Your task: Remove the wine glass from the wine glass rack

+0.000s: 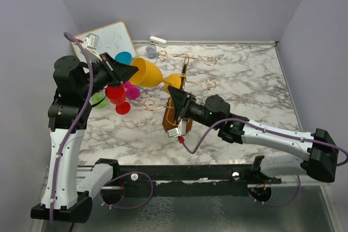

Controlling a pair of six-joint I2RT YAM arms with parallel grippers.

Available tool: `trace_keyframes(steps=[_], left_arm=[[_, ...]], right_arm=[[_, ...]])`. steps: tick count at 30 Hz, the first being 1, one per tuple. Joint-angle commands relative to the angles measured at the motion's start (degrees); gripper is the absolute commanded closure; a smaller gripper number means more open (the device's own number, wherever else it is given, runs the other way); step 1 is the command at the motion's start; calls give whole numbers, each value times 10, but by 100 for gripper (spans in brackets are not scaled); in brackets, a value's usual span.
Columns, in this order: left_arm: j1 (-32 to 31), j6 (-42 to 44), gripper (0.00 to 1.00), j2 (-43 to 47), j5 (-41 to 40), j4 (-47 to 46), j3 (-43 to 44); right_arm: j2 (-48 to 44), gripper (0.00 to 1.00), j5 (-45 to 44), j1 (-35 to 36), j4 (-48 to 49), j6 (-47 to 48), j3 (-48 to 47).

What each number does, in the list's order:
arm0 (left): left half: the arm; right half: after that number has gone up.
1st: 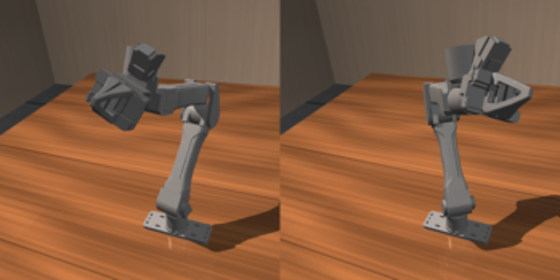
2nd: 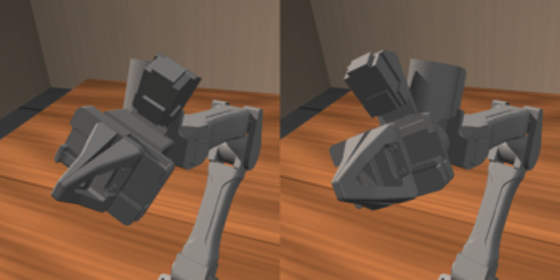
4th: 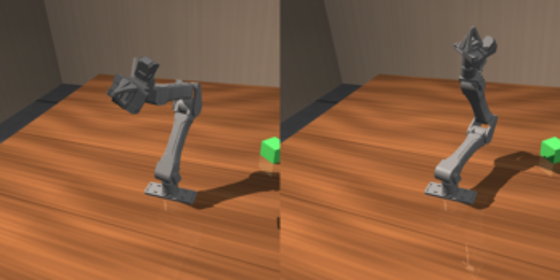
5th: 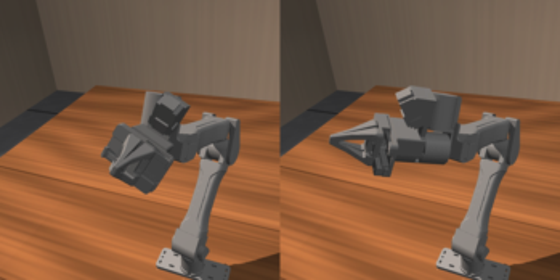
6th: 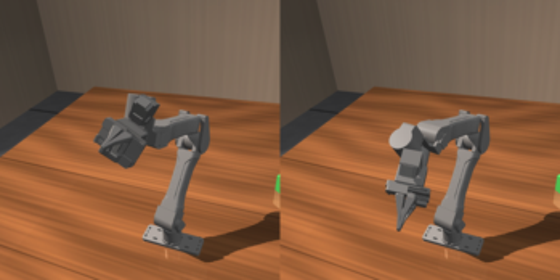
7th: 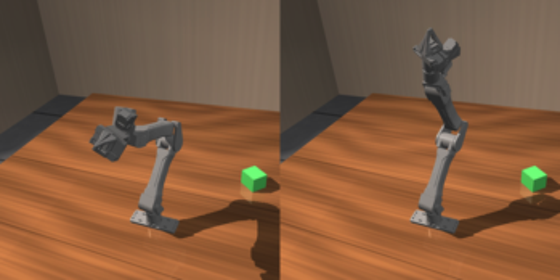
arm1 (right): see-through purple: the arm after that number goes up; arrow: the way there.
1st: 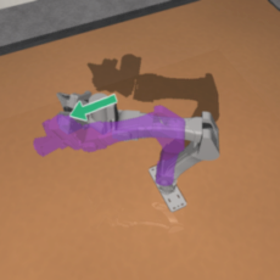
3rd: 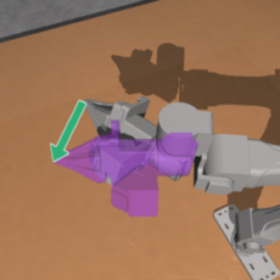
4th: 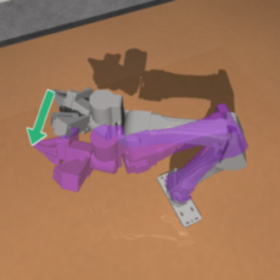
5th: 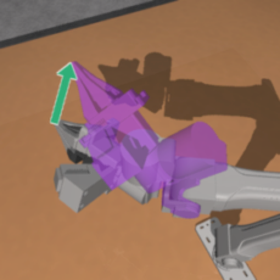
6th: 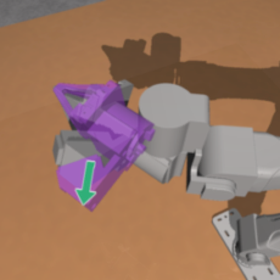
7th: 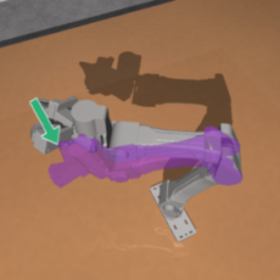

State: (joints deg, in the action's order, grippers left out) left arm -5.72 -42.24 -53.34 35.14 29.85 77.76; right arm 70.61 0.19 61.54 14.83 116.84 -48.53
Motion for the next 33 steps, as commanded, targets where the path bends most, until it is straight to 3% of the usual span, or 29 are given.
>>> trace_keyframes(steps=[1,7,12,16,21,26,33], left_arm=[[-5,46,100,-4,-63,78,36],[-5,87,100,22,-223,128,100],[-6,116,100,62,-411,168,150],[-12,133,100,75,-520,208,163],[-21,157,100,79,-604,261,105],[-21,167,100,68,-658,320,31],[-21,159,100,58,-690,366,7]], right_arm=[[5,75,-9,3,90,-5,9],[2,58,-16,3,106,-35,16],[4,56,-25,3,128,-73,16],[21,54,-52,3,154,-171,-17],[48,52,-117,3,142,-383,-130],[98,49,-235,3,80,-617,-288],[147,49,-353,-3,17,-719,-414]])
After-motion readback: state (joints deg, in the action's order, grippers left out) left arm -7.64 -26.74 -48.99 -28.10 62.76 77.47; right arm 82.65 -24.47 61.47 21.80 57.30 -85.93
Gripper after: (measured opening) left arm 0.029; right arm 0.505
